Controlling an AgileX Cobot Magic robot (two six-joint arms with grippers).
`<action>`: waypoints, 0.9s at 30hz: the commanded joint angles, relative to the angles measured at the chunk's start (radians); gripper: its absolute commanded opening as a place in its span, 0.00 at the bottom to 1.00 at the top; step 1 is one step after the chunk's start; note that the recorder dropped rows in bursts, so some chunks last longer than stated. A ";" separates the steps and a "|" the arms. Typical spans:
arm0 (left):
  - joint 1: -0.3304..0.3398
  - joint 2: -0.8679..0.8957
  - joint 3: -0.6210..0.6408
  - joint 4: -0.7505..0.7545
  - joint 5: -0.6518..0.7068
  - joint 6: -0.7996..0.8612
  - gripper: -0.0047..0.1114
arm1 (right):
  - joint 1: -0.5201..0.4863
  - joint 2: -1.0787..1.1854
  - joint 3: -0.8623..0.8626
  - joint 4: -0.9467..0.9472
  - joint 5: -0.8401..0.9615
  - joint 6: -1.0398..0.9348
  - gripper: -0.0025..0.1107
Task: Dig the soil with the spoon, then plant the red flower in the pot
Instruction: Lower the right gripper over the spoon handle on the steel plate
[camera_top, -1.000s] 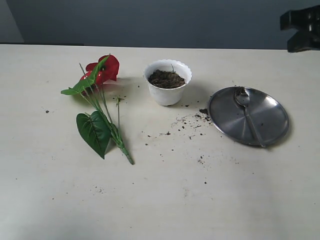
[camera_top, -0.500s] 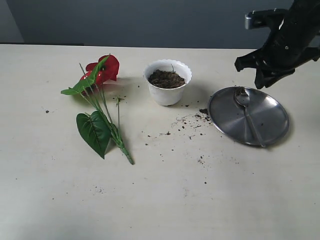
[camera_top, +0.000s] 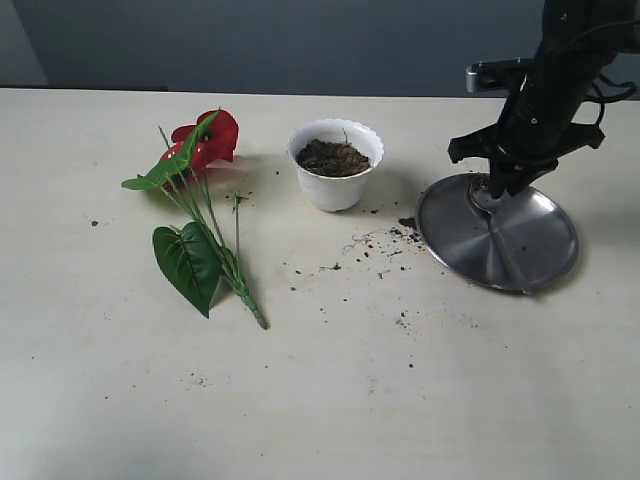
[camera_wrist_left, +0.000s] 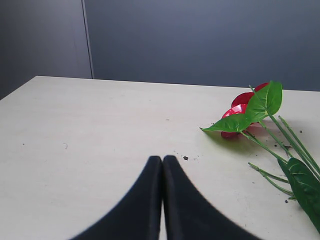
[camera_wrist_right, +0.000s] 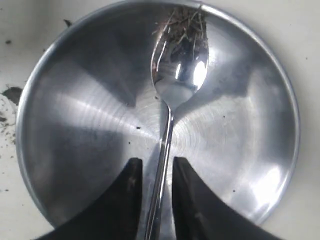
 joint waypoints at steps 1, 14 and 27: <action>0.001 -0.004 0.001 0.001 -0.005 -0.007 0.05 | 0.000 0.026 -0.020 -0.013 0.018 0.030 0.22; 0.001 -0.004 0.001 0.001 -0.005 -0.007 0.05 | 0.000 0.083 -0.020 -0.052 0.028 0.058 0.22; 0.001 -0.004 0.001 0.001 -0.005 -0.007 0.05 | 0.000 0.103 -0.020 -0.048 -0.017 0.070 0.22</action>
